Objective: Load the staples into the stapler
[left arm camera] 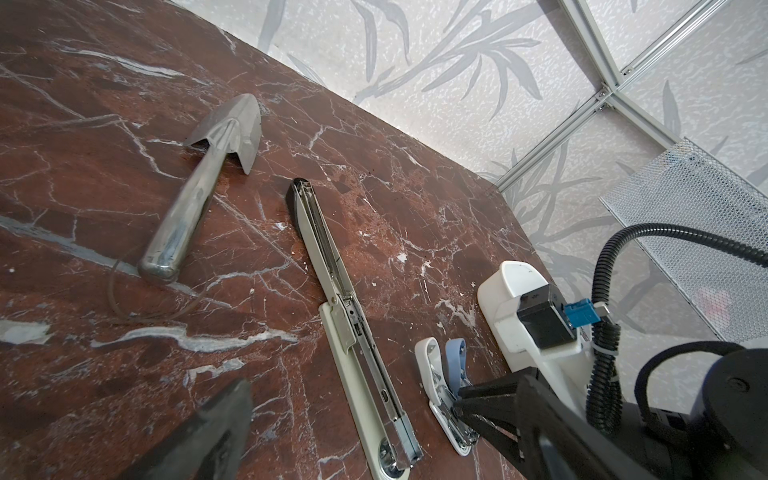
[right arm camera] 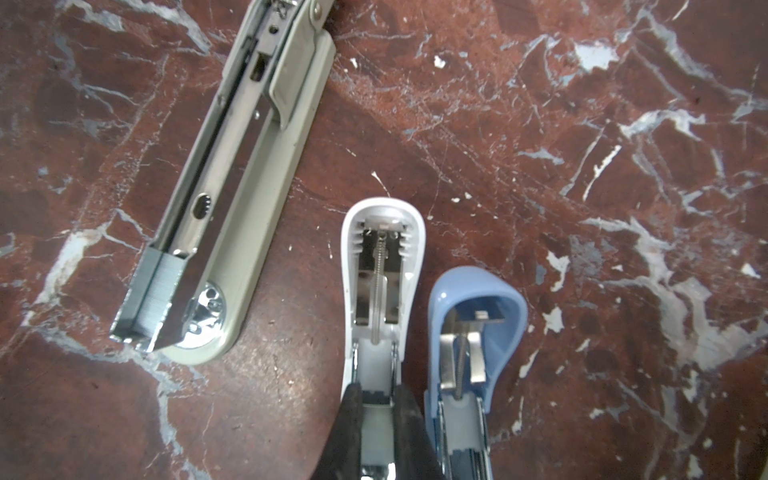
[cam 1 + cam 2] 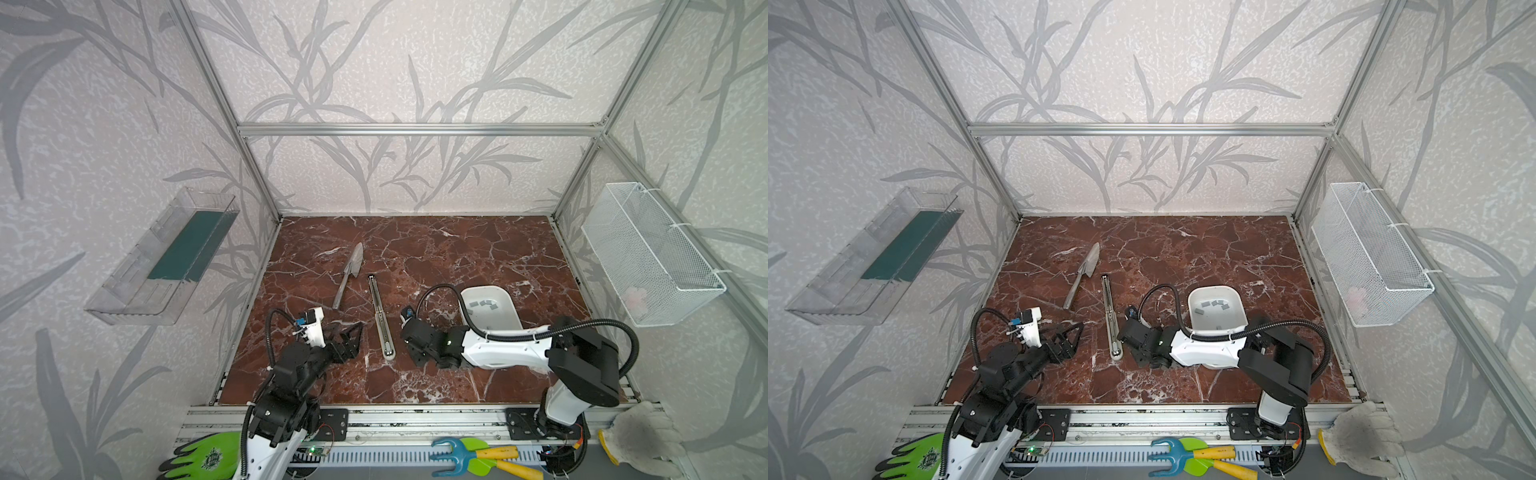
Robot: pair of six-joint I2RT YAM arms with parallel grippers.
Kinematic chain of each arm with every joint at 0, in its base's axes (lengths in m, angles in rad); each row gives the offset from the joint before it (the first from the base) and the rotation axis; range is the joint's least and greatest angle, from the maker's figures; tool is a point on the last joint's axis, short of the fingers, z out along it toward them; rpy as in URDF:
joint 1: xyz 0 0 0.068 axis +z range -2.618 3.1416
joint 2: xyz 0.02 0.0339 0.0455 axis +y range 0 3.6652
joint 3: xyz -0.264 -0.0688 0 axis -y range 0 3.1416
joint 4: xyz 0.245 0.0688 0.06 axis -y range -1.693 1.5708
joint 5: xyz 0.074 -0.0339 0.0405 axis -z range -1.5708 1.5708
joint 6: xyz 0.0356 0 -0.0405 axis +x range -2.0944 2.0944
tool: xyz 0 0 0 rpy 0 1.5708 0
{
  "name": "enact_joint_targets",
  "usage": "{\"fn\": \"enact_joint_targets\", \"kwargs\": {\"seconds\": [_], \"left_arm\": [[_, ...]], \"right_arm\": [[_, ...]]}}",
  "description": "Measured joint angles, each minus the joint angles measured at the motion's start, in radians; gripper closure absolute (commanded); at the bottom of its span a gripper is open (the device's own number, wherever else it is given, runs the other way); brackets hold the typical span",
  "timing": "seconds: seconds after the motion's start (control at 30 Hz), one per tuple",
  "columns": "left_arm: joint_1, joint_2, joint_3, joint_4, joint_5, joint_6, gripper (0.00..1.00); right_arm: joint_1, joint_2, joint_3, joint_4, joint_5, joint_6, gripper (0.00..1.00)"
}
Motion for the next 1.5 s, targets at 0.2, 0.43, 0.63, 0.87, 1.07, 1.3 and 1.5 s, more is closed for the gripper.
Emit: {"fn": "enact_joint_targets", "kwargs": {"seconds": [0.2,0.43,0.63,0.87,1.07,1.3,1.5], "left_arm": [[0.0,0.0,0.0,0.0,0.0,0.0,0.01],[0.0,0.0,0.0,0.0,0.0,0.0,0.01],[0.0,0.0,0.0,0.0,0.0,0.0,0.01],[0.0,0.0,0.0,0.0,0.0,0.0,0.01],[0.0,0.0,0.0,0.0,0.0,0.0,0.01],[0.0,0.0,0.0,0.0,0.0,0.0,0.01],[0.0,0.0,0.0,0.0,0.0,0.0,0.01]], "right_arm": [[0.0,0.0,0.0,0.0,0.0,0.0,0.92],[0.0,0.0,0.0,0.0,-0.008,0.002,0.92],[0.001,0.0,0.0,-0.001,-0.008,0.003,0.93],[0.003,0.0,0.002,-0.002,-0.008,0.005,0.93],[0.003,0.0,0.002,-0.002,-0.008,0.016,0.93],[0.003,0.017,0.006,0.0,-0.005,0.03,0.93],[0.004,0.026,0.019,-0.003,0.001,0.044,0.93]]}}
